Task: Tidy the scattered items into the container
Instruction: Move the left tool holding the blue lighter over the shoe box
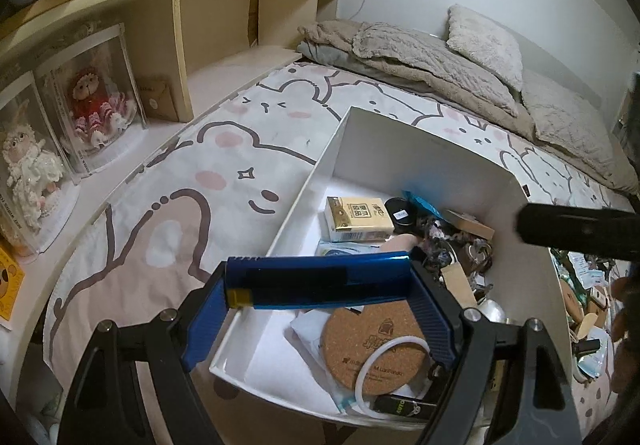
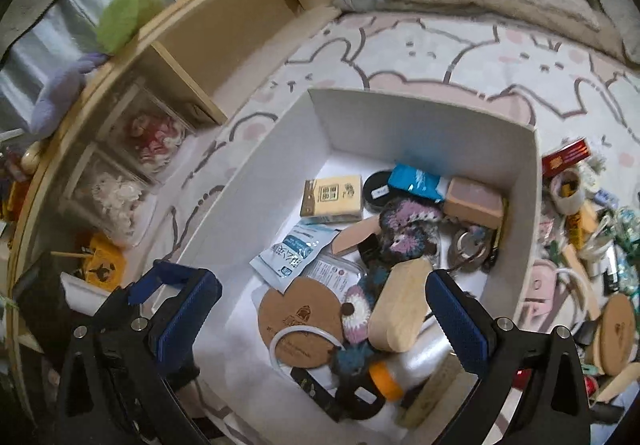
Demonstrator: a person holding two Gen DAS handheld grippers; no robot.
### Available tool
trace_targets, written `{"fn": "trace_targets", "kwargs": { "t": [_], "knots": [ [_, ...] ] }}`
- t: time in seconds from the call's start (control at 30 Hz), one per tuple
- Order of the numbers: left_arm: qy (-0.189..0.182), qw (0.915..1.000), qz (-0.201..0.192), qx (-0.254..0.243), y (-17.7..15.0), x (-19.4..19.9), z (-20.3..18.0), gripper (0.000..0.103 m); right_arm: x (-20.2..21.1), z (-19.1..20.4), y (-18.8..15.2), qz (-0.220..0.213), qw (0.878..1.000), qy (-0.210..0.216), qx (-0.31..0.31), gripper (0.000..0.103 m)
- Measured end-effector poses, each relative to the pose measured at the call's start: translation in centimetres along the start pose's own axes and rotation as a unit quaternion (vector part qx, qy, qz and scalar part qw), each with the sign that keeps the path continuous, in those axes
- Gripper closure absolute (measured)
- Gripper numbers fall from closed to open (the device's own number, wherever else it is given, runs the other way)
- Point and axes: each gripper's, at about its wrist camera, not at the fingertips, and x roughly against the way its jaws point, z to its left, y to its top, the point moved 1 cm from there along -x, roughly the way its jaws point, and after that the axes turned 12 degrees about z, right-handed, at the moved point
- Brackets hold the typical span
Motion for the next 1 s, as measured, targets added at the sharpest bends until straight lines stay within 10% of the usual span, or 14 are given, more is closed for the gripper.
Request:
{"fn": "trace_targets", "kwargs": {
  "t": [1.0],
  "knots": [
    [0.033, 0.9965, -0.017, -0.075, -1.6, 2.0, -3.0, 0.019, 1.1, -1.5, -2.7, -0.008, 1.000, -0.005, -0.014, 0.000]
  ]
}}
